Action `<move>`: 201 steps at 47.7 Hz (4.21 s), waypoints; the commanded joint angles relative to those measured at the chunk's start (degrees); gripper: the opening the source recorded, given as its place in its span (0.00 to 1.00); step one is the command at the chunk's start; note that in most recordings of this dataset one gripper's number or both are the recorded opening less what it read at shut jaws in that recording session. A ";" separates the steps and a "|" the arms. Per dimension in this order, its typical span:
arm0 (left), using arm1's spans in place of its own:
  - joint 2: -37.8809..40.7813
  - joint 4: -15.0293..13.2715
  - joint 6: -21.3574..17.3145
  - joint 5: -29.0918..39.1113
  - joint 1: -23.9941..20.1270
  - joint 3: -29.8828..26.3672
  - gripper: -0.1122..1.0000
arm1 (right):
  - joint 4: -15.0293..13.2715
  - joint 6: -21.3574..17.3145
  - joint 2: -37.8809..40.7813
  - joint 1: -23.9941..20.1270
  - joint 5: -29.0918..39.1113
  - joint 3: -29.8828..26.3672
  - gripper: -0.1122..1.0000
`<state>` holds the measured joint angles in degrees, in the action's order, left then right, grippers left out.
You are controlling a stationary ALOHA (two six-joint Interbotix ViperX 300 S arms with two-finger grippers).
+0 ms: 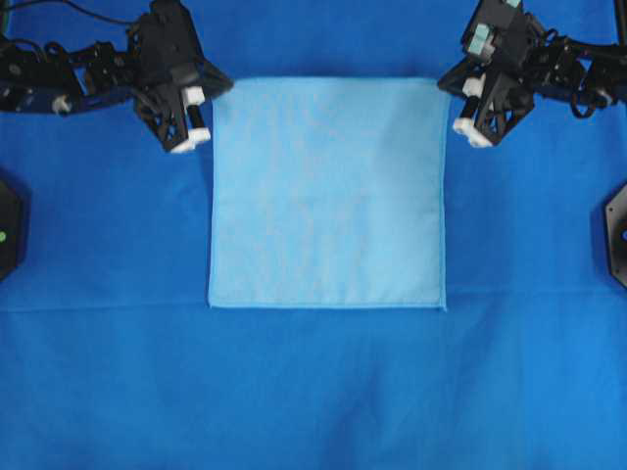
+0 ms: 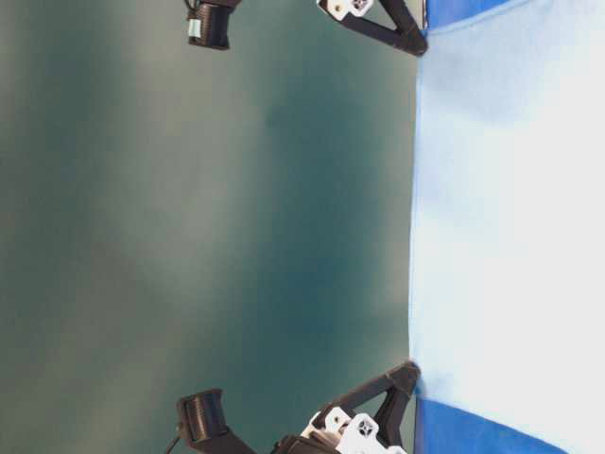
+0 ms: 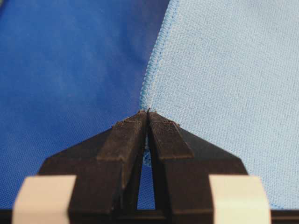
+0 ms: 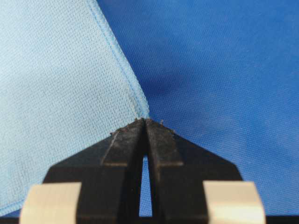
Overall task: Fold the light blue towel.
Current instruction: 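Pull both held corners toward the near edge, folding the towel in half, then open both grippers and lift them back toward the folded edge, then grasp both ends of the folded towel's far edge with both grippers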
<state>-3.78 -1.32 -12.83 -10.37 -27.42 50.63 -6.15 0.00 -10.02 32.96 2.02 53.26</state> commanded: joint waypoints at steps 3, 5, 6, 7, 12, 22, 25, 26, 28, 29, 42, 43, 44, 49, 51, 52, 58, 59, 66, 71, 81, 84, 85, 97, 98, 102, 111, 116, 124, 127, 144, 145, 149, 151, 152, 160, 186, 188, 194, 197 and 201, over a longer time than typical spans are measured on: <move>-1.23 0.00 0.62 0.97 -0.18 -0.35 0.12 | 0.00 -0.09 -1.14 0.35 0.44 -0.97 0.11; -1.41 0.09 0.97 1.49 0.00 -0.09 0.12 | -0.09 -0.18 -1.23 0.26 0.70 -1.05 0.11; -1.58 0.09 1.32 1.85 0.26 0.09 0.12 | -0.09 -0.35 -1.32 0.26 0.79 -0.97 0.11; -1.67 0.09 1.41 2.02 0.44 0.26 0.12 | -0.09 -0.44 -1.41 0.09 0.97 -0.97 0.11; -2.64 0.09 2.29 2.81 1.67 1.41 0.12 | 0.44 -0.79 -2.99 -1.32 2.46 -0.70 0.11; -4.83 0.09 3.60 4.22 7.29 4.22 0.12 | 3.96 -1.93 -7.47 -7.12 5.54 1.41 0.11; -5.27 0.09 3.69 5.01 9.76 4.83 0.12 | 5.01 -3.16 -8.70 -10.11 5.98 2.55 0.11; -5.27 0.09 3.78 5.19 10.72 4.92 0.12 | 5.19 -3.60 -8.96 -10.99 6.06 2.90 0.11; -5.36 -0.09 3.96 5.63 12.66 5.01 0.12 | 5.62 -4.48 -9.40 -12.74 6.42 3.43 0.11; -5.36 -0.09 3.96 5.89 13.71 5.10 0.12 | 5.89 -5.10 -9.58 -13.45 6.59 3.69 0.11; -4.22 -0.18 11.43 7.12 26.89 4.66 0.12 | 6.24 -13.62 -9.58 -25.58 8.88 4.57 0.11; -4.22 -0.18 12.30 7.12 27.69 4.66 0.12 | 6.24 -14.15 -9.49 -26.46 8.96 4.57 0.11; -4.22 -0.18 13.18 7.12 28.39 4.66 0.12 | 6.24 -14.68 -9.40 -27.25 8.96 4.48 0.11; -3.96 -0.18 16.70 7.12 31.82 4.66 0.12 | 6.24 -17.40 -8.70 -31.29 8.96 4.57 0.11; -3.78 -0.18 17.84 7.12 33.05 4.57 0.12 | 6.24 -18.28 -8.44 -32.43 8.96 4.48 0.11; -3.69 -0.18 18.37 7.12 33.57 4.48 0.12 | 6.24 -18.72 -8.35 -33.05 9.05 4.48 0.11; -3.16 -0.18 20.65 7.12 36.12 3.87 0.12 | 6.24 -20.21 -7.47 -35.42 8.96 4.48 0.11; -2.99 -0.18 20.83 7.12 36.30 3.78 0.12 | 6.24 -20.30 -7.29 -35.60 8.96 4.39 0.11; -2.02 -0.18 22.24 7.12 37.44 2.46 0.12 | 6.33 -20.48 -6.59 -36.47 8.96 4.39 0.11; -1.41 -0.18 22.41 7.12 38.32 1.67 0.12 | 6.33 -20.83 -6.33 -37.97 8.88 4.22 0.11; -0.97 -0.18 22.41 6.86 38.32 1.49 0.12 | 6.42 -21.27 -6.06 -38.41 8.70 4.22 0.11; -0.88 -0.18 22.32 6.86 38.41 1.49 0.12 | 6.42 -21.27 -5.89 -38.41 8.70 4.13 0.11; -0.88 -0.18 22.41 6.86 38.41 1.49 0.12 | 6.33 -21.27 -5.71 -38.41 8.61 4.04 0.11; -0.97 -0.18 22.50 6.68 38.32 1.41 0.14 | 6.42 -21.36 -3.87 -38.41 8.35 2.72 0.31; -0.88 -0.18 22.50 6.59 38.32 1.41 0.17 | 6.42 -21.36 -3.87 -38.41 8.53 2.64 0.37; -1.14 -0.18 22.50 6.33 38.32 1.32 0.37 | 6.33 -21.27 -4.13 -38.41 9.23 2.64 0.58; -3.08 -0.18 21.09 6.68 38.23 1.14 0.82 | 5.98 -21.09 -6.86 -38.41 10.37 2.46 0.65; -4.92 -0.18 20.04 7.12 36.91 1.14 0.78 | 5.10 -20.65 -8.61 -38.32 10.46 2.46 0.65; -6.42 -0.18 17.14 7.56 32.26 1.41 0.75 | 2.02 -20.48 -10.99 -37.18 10.46 2.72 0.65; -6.24 -0.18 15.91 7.56 29.62 1.23 0.75 | 0.79 -20.48 -11.43 -36.04 10.46 2.90 0.65; -4.39 -0.18 10.55 7.65 21.18 1.41 0.75 | -4.75 -20.30 -8.26 -25.93 10.02 2.37 0.65; -4.04 -0.18 10.55 7.56 20.83 1.49 0.75 | -4.92 -20.30 -7.82 -25.49 9.93 2.46 0.65; -2.55 -0.09 10.46 7.21 19.95 1.67 0.75 | -5.10 -20.30 -5.80 -24.17 9.05 2.46 0.65; -1.58 -0.18 10.37 6.86 19.60 1.49 0.75 | -5.19 -20.30 -4.92 -23.64 8.44 2.46 0.65; -1.14 -0.18 10.37 6.77 19.42 1.49 0.75 | -5.19 -20.30 -4.31 -23.38 8.09 2.55 0.65; 1.76 -0.09 10.28 4.75 18.37 1.76 0.75 | -5.19 -20.30 0.09 -22.15 5.19 2.64 0.65; 7.91 -0.18 10.28 2.02 17.49 3.08 0.66 | -5.10 -20.83 5.54 -21.36 2.81 2.46 0.65; 7.91 -0.18 10.28 2.37 17.58 2.99 0.62 | -5.10 -20.83 5.54 -21.36 2.99 2.46 0.64; 7.91 -0.18 10.20 5.71 17.67 2.64 0.41 | -5.19 -20.48 5.45 -21.36 3.25 2.46 0.46; 7.82 -0.09 10.20 7.03 17.58 2.64 0.27 | -5.27 -20.21 5.36 -21.36 3.25 2.55 0.30; 7.56 -0.18 10.28 8.09 17.58 2.55 0.13 | -5.36 -20.13 5.19 -21.18 3.08 2.46 0.12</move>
<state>3.96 -1.41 -2.55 -3.96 -9.40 52.91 -11.34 -20.21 -4.04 11.43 5.27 56.43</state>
